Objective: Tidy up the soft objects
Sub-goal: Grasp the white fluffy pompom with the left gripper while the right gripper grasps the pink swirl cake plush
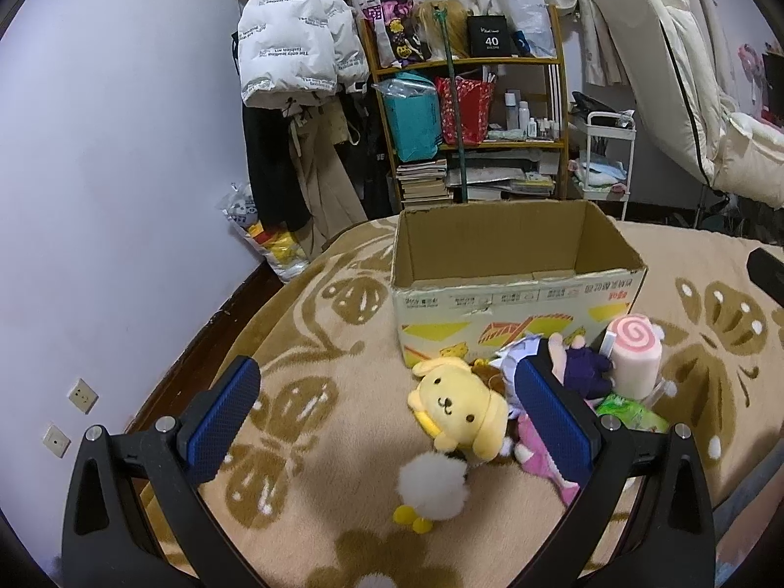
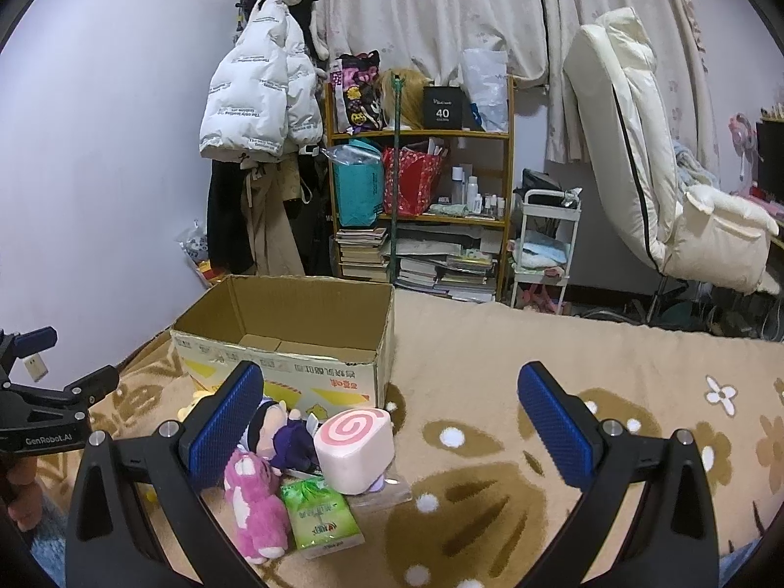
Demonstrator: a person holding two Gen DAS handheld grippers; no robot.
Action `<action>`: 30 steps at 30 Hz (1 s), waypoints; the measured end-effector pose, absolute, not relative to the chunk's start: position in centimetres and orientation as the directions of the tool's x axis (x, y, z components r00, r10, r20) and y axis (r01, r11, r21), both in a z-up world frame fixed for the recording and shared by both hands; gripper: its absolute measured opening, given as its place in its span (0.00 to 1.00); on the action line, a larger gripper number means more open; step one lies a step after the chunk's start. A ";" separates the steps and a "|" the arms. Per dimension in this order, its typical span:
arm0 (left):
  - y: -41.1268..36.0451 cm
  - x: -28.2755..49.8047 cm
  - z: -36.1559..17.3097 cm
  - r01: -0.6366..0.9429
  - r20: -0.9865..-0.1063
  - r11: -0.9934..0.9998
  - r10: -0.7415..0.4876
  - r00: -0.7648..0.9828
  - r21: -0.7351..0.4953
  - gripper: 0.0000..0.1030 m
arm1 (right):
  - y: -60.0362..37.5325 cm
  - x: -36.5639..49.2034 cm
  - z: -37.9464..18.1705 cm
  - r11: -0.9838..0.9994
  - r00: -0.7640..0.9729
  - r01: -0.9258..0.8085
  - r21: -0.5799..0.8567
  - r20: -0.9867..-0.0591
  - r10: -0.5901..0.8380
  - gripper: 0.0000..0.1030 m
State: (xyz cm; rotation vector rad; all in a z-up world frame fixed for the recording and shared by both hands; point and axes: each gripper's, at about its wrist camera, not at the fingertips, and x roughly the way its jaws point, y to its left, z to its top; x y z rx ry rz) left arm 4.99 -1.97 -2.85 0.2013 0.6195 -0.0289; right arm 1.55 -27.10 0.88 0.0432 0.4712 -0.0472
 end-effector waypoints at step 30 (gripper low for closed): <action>-0.4 12.4 -12.3 0.095 -0.911 0.996 -0.035 0.411 0.004 1.00 | -26.7 11.1 -5.8 0.996 0.753 0.048 0.072 -0.658 0.012 1.00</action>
